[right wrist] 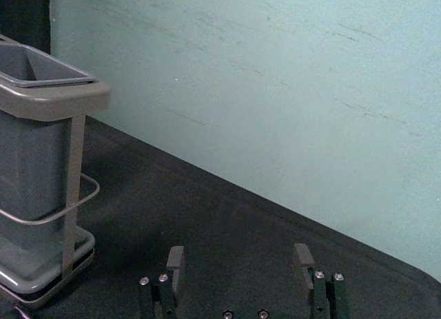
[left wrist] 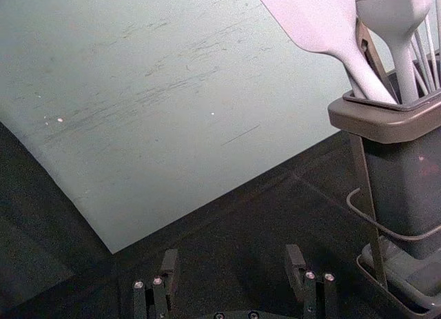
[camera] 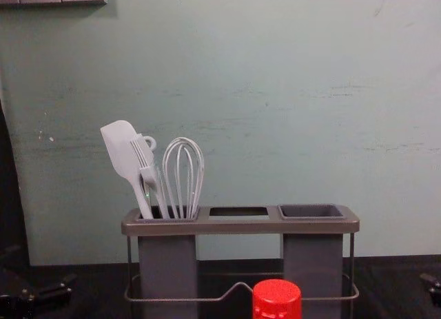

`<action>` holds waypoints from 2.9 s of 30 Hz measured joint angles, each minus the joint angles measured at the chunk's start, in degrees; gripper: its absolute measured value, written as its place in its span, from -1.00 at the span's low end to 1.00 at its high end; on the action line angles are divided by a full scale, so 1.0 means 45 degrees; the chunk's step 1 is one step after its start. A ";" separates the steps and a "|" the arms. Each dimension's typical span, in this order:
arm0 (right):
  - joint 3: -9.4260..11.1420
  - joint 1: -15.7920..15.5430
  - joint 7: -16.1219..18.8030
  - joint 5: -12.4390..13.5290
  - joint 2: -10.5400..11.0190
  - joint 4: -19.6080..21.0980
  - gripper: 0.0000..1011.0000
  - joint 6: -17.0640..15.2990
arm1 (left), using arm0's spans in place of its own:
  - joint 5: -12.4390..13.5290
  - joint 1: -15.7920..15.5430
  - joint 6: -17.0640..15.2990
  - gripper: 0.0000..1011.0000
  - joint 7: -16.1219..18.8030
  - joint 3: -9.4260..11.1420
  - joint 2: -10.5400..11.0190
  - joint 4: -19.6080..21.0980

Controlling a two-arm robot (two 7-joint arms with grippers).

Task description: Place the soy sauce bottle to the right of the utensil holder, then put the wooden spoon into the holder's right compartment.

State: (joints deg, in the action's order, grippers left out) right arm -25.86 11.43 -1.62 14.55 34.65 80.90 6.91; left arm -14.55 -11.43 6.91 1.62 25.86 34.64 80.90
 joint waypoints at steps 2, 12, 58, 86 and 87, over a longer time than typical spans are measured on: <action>0.0000 0.0000 0.0000 0.0000 0.0000 -0.0001 0.98 0.0000 | 0.0000 0.0000 0.0000 0.98 0.0000 0.0000 0.0000 0.0000; 0.0000 0.0000 0.0001 0.0000 0.0000 -0.0001 0.98 0.0000 | 0.0000 -0.0001 0.0000 0.98 0.0000 0.0000 0.0000 0.0000; 0.1038 -0.3122 -0.0616 -0.0161 0.0740 0.3727 0.98 -0.0182 | 0.0001 -0.0001 0.0000 0.98 0.0000 0.0000 0.0001 0.0000; 0.0354 -0.6095 0.0688 -0.0381 0.0248 0.7038 0.98 0.0748 | 0.0000 0.0000 0.0000 0.98 0.0000 0.0000 0.0001 0.0000; 0.0354 -0.6095 0.0688 -0.0381 0.0248 0.7038 0.98 0.0748 | 0.0000 0.0000 0.0000 0.98 0.0000 0.0000 0.0001 0.0000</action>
State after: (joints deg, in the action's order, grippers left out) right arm -24.27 -16.00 1.48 12.83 35.76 112.57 10.27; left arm -14.55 -11.43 6.91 1.62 25.86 34.65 80.90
